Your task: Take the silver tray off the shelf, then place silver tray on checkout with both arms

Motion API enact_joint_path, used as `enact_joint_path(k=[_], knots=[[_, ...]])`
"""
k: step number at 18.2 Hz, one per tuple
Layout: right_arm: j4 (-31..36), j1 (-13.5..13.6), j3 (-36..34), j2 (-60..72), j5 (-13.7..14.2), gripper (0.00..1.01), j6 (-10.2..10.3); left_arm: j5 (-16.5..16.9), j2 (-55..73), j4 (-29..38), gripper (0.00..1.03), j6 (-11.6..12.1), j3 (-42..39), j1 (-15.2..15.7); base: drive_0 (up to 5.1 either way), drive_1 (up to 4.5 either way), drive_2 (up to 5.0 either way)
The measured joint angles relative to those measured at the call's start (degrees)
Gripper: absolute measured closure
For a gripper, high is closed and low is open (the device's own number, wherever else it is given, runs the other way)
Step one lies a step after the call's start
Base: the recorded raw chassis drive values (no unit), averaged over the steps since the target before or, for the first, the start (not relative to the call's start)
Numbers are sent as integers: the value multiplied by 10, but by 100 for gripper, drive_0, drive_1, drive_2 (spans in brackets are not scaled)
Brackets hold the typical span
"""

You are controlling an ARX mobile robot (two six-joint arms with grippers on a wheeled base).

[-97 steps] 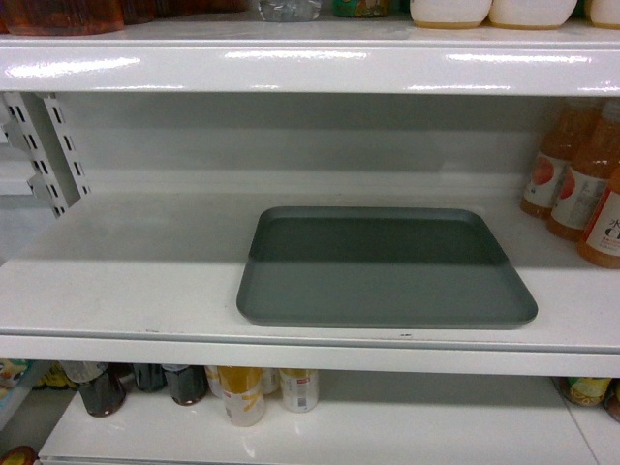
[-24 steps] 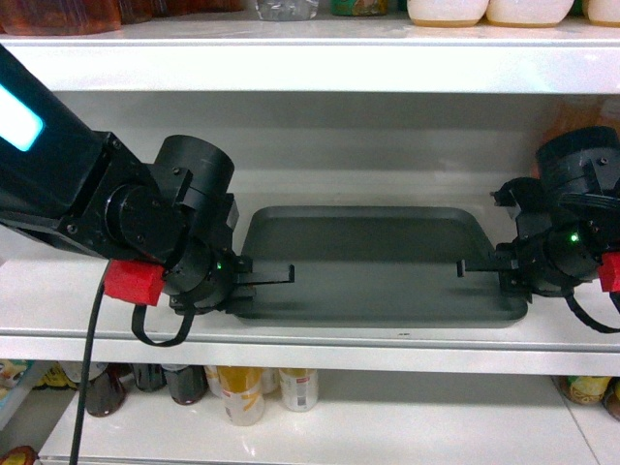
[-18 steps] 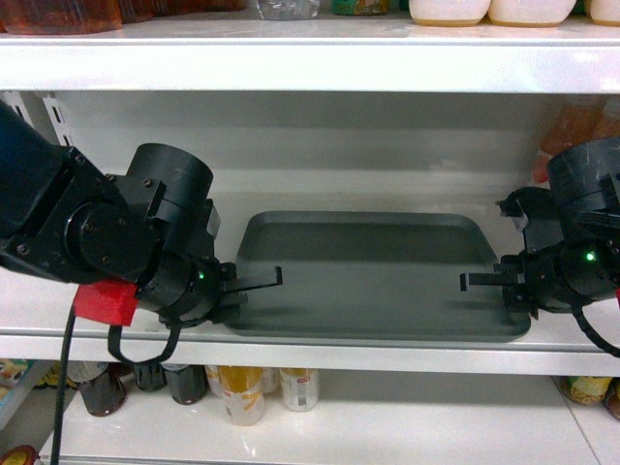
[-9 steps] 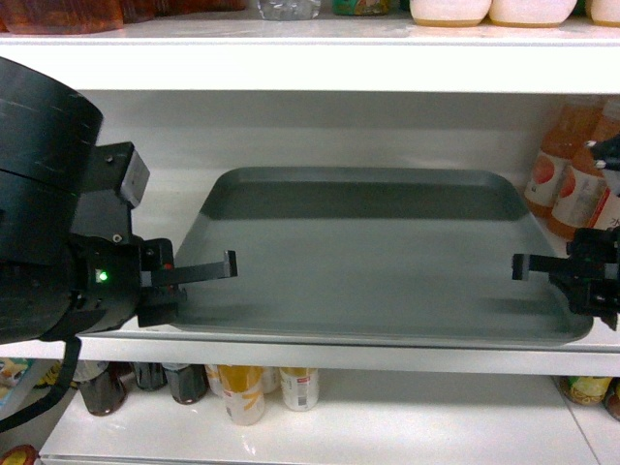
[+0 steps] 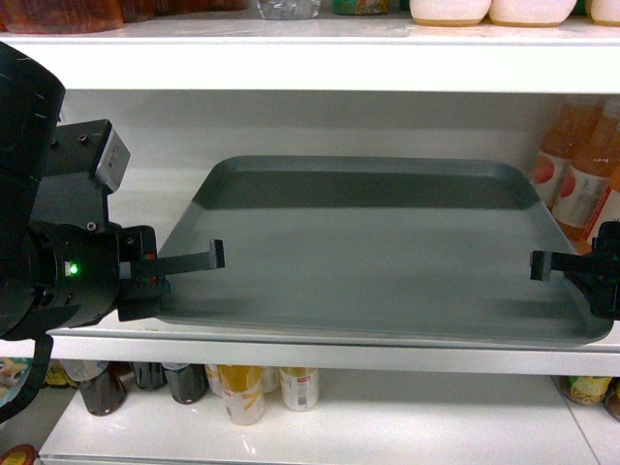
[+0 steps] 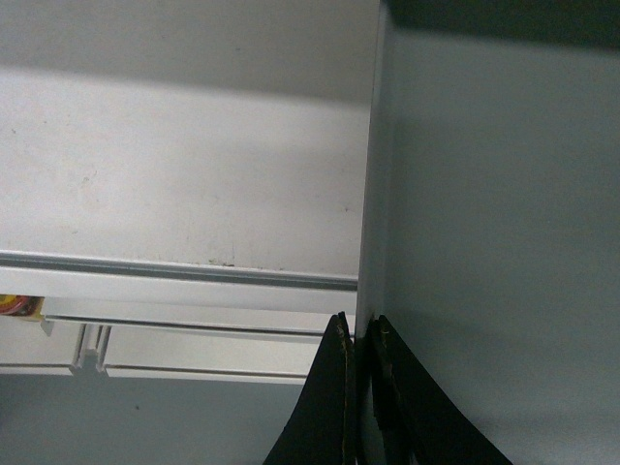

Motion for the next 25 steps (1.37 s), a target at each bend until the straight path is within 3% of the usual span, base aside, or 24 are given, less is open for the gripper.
enact_joint_path(k=[10,25], knots=[[-1,0,0,0,0,95,0,0,0,0,100,0,0,0,0,0,0],[1,0,-1,0,0,97,6,-2,2,2,100,-1,0,-1,9,-417,435]])
